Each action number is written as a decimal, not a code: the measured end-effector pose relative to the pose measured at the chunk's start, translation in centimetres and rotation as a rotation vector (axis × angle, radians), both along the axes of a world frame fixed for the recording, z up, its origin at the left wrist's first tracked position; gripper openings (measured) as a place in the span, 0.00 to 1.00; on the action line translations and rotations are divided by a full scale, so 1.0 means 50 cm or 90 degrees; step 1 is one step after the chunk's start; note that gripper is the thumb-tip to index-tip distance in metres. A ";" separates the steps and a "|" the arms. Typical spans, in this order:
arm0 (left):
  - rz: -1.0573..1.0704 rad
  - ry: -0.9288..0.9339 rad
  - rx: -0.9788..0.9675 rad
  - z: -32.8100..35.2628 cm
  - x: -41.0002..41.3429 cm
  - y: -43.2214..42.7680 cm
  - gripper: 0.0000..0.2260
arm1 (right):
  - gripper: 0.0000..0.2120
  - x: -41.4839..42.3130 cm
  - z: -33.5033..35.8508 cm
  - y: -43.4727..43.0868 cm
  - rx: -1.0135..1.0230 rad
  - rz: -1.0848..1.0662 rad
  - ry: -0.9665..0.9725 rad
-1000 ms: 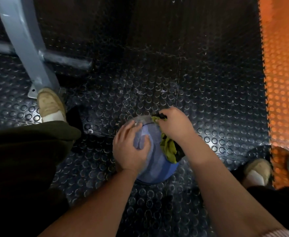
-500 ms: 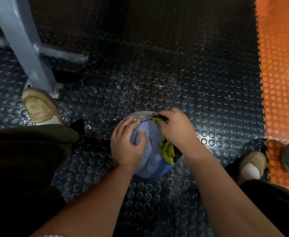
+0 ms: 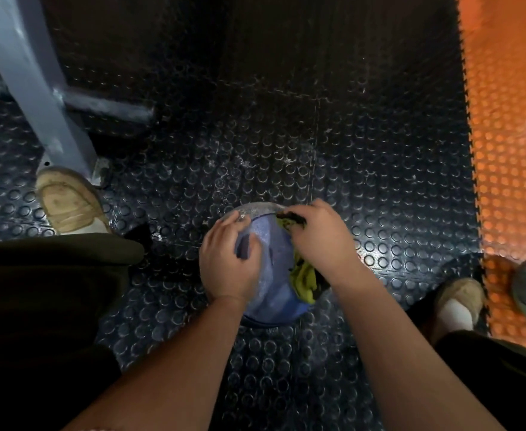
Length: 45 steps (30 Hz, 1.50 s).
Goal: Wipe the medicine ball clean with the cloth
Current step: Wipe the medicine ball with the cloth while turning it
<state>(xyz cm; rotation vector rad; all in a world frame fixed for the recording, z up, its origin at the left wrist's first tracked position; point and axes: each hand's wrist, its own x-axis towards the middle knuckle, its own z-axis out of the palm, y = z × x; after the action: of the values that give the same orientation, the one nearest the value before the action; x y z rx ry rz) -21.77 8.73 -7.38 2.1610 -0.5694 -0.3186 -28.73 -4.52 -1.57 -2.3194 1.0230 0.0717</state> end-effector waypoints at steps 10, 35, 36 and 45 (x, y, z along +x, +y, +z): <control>0.030 0.125 -0.020 0.020 0.029 -0.034 0.08 | 0.18 -0.043 0.018 0.019 0.034 -0.017 0.027; -0.012 0.106 -0.046 0.015 0.022 -0.007 0.10 | 0.17 0.043 0.018 0.001 -0.014 -0.076 0.086; 0.005 0.130 -0.048 0.013 0.027 -0.007 0.09 | 0.16 0.064 0.017 -0.007 0.000 -0.069 0.100; 0.064 0.196 -0.055 0.025 0.021 -0.023 0.05 | 0.13 -0.029 0.058 0.059 0.015 -0.073 0.099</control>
<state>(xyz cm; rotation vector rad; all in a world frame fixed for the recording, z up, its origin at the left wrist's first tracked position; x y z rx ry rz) -20.74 7.59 -6.12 1.9992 -0.2943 -0.5499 -30.20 -1.59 1.35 -2.2570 1.2225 0.2207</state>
